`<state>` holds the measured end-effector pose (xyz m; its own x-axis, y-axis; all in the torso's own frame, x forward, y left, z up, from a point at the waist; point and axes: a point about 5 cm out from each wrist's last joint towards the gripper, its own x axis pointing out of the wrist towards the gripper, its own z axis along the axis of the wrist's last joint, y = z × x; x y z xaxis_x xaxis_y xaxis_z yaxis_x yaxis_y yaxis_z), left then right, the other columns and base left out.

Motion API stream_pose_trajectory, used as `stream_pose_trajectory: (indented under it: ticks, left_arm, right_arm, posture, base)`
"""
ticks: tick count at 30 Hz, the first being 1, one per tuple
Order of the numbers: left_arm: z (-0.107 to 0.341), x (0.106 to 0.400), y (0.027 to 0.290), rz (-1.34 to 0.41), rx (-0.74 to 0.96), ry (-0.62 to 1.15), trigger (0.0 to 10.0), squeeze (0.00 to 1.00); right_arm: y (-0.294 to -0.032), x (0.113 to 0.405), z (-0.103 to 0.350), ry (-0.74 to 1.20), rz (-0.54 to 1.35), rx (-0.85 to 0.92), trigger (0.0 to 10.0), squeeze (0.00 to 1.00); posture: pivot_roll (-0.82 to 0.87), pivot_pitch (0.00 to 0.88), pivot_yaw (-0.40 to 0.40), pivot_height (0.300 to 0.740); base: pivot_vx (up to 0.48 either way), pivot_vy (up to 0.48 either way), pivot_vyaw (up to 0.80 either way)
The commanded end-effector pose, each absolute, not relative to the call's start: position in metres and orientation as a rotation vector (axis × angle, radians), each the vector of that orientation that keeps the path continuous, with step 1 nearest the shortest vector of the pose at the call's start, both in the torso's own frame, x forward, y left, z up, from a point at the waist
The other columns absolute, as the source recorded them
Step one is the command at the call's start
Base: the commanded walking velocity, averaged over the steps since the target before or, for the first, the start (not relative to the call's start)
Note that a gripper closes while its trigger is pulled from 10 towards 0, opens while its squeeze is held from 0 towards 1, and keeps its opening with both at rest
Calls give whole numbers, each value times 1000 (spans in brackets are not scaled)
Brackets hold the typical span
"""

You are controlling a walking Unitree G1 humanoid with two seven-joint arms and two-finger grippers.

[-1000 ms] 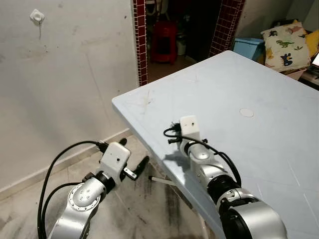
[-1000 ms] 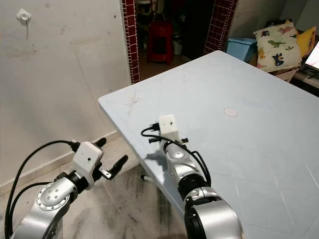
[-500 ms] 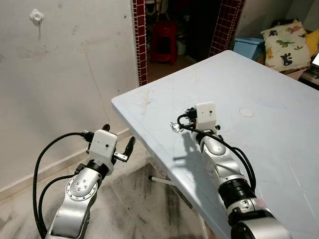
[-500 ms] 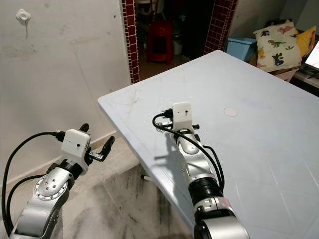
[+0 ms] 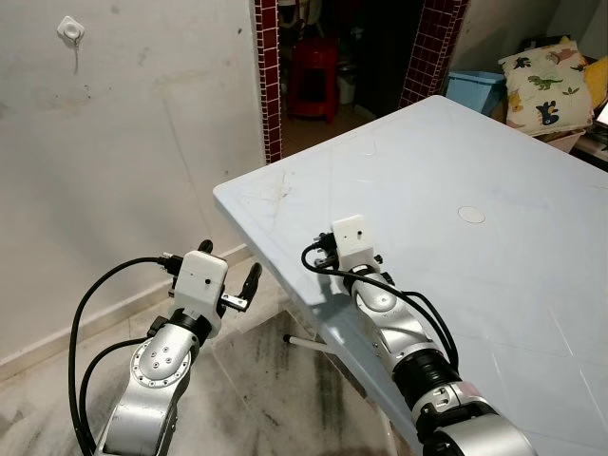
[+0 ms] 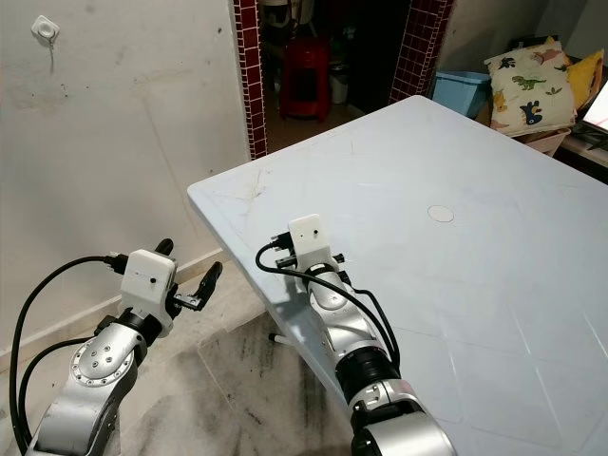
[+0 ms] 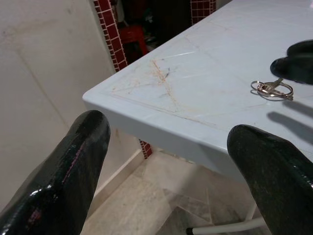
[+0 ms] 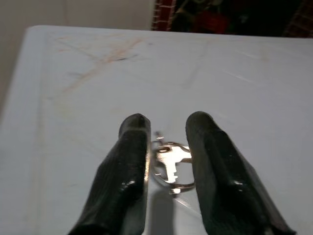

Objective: Hang keys on a hook

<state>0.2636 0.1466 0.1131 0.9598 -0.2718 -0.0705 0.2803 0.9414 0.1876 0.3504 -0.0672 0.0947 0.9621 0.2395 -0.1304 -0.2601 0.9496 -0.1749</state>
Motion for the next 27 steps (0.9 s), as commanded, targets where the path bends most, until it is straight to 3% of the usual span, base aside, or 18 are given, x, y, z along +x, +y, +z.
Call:
stream_pose_trajectory:
  ticks: [1, 10, 11, 12, 13, 14, 15, 27]
  left_arm:
    - [116, 263, 146, -280, 207, 33, 10000, 0]
    - [117, 264, 142, -292, 200, 27, 10000, 0]
    - [117, 265, 142, -292, 201, 27, 10000, 0]
    - [117, 265, 142, -293, 200, 27, 10000, 0]
    - [117, 265, 142, -293, 201, 27, 10000, 0]
    - [117, 265, 142, -293, 201, 27, 10000, 0]
    - [116, 265, 141, -298, 208, 32, 10000, 0]
    - [115, 264, 140, -297, 216, 35, 10000, 0]
  right_arm:
    - [-64, 353, 99, 85, 255, -202, 10000, 1000]
    - [-62, 351, 84, 170, 266, -259, 10000, 1000]
    - [-61, 350, 83, 182, 272, -263, 10000, 961]
    - [-61, 350, 81, 192, 276, -265, 10000, 835]
    - [-60, 350, 80, 206, 286, -264, 10000, 388]
    - [-60, 350, 80, 206, 286, -264, 10000, 388]
    - [-54, 346, 72, 273, 350, -268, 10000, 0]
    - [-54, 347, 69, 296, 356, -291, 10000, 0]
  posture:
    - [89, 0, -6, 740]
    - [85, 0, -4, 740]
    - [85, 0, -4, 740]
    - [85, 0, -4, 740]
    - [86, 0, -4, 740]
    - [86, 0, -4, 740]
    - [86, 0, -3, 740]
    - [98, 0, -9, 740]
  base:
    - [0, 0, 0]
    - [0, 0, 0]
    - [0, 0, 0]
    - [0, 0, 0]
    - [0, 0, 0]
    - [0, 0, 0]
    - [0, 0, 0]
    - [0, 0, 0]
